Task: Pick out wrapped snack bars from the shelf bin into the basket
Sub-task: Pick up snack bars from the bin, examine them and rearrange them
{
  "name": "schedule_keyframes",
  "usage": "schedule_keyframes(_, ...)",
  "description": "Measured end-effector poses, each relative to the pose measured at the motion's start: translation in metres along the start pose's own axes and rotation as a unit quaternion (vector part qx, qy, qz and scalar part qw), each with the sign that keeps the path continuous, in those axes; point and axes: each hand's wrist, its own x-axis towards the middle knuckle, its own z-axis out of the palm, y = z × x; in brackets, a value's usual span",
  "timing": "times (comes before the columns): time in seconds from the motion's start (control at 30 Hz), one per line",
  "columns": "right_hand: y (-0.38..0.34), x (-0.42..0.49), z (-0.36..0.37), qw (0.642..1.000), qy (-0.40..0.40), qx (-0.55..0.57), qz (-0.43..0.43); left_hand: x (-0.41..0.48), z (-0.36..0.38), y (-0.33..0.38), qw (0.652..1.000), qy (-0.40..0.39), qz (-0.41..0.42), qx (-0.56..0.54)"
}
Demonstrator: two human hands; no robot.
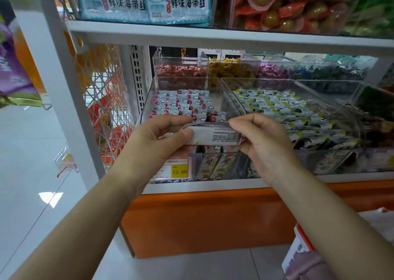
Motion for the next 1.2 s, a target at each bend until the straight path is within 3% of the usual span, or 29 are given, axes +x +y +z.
schedule_keyframes(0.17,0.001,-0.003,0.004,0.995,0.035,-0.085,-0.049,-0.003,0.004,0.003,0.999,-0.003,0.008,0.049)
schedule_keyframes(0.43,0.003,-0.009,0.010,0.982,-0.011,-0.143,-0.121,0.003,0.000,-0.001,0.995,0.054,0.015,0.077)
schedule_keyframes(0.7,0.008,-0.005,0.007,0.995,0.029,-0.059,-0.076,0.001,0.002,-0.005,0.997,0.013,0.024,0.076)
schedule_keyframes(0.8,0.008,-0.006,0.003,0.996,-0.034,-0.041,-0.071,0.003,0.003,-0.004,0.996,0.039,0.036,0.070)
schedule_keyframes(0.9,0.009,-0.010,0.004,0.982,-0.112,-0.110,-0.101,0.005,0.004,-0.001,0.994,0.090,0.028,0.051)
schedule_keyframes(1.0,0.005,-0.007,0.007,0.987,-0.076,-0.081,-0.116,0.009,0.003,0.000,0.987,0.112,0.051,0.105)
schedule_keyframes(1.07,0.001,0.003,0.007,0.991,-0.005,-0.076,-0.113,0.013,-0.002,-0.003,0.955,0.136,0.106,0.242)
schedule_keyframes(1.13,-0.004,0.015,0.007,0.987,0.042,-0.098,-0.120,0.019,-0.007,-0.007,0.877,0.131,0.154,0.437)
schedule_keyframes(1.2,-0.006,0.029,0.011,0.978,0.059,-0.144,-0.141,0.022,-0.009,-0.012,0.810,0.081,0.159,0.559)
